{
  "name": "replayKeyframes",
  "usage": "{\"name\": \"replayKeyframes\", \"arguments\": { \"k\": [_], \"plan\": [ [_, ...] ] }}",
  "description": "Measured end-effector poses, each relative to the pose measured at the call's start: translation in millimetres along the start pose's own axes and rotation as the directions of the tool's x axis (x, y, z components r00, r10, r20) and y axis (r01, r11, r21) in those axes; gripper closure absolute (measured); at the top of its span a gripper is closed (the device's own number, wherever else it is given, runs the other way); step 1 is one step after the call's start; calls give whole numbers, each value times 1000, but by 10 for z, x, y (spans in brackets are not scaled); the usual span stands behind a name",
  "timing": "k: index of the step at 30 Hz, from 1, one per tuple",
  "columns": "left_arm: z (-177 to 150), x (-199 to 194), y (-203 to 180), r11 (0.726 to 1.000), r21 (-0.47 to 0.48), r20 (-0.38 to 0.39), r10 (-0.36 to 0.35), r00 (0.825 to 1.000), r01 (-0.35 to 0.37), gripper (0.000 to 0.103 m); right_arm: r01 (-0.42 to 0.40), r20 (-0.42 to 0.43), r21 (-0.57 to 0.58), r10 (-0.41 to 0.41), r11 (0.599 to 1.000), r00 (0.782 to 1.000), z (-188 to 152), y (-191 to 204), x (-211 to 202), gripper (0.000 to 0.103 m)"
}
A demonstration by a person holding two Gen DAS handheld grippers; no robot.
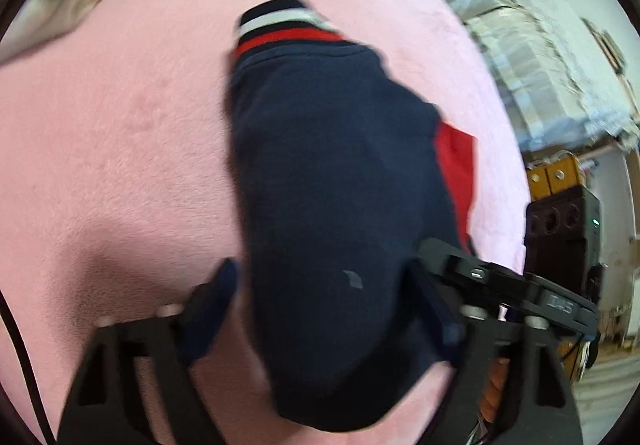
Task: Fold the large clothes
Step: 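Grasp the navy bundle with the right tool while the left tool supports it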
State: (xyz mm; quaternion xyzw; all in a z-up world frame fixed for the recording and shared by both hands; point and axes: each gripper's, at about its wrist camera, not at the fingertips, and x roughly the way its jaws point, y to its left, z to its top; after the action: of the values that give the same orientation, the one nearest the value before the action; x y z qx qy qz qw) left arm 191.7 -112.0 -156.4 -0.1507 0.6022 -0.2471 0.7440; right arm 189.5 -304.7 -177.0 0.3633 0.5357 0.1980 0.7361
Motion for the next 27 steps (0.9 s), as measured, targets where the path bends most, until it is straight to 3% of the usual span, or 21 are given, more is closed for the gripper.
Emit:
{"name": "replayKeyframes", "arguments": {
  "k": [7, 18, 27],
  "plan": [
    [-56, -240, -250, 997, 30, 42, 63, 997, -64, 54, 52, 53, -45, -50, 998, 997, -103, 198, -112, 75],
    [-438, -1087, -412, 992, 77, 78, 91, 993, -97, 55, 64, 72, -121, -55, 991, 996, -646, 830, -344, 77],
    [-852, -1869, -71, 995, 47, 111, 87, 990, -93, 55, 32, 26, -191, -27, 981, 999, -1083, 1486, -255, 77]
  ]
}}
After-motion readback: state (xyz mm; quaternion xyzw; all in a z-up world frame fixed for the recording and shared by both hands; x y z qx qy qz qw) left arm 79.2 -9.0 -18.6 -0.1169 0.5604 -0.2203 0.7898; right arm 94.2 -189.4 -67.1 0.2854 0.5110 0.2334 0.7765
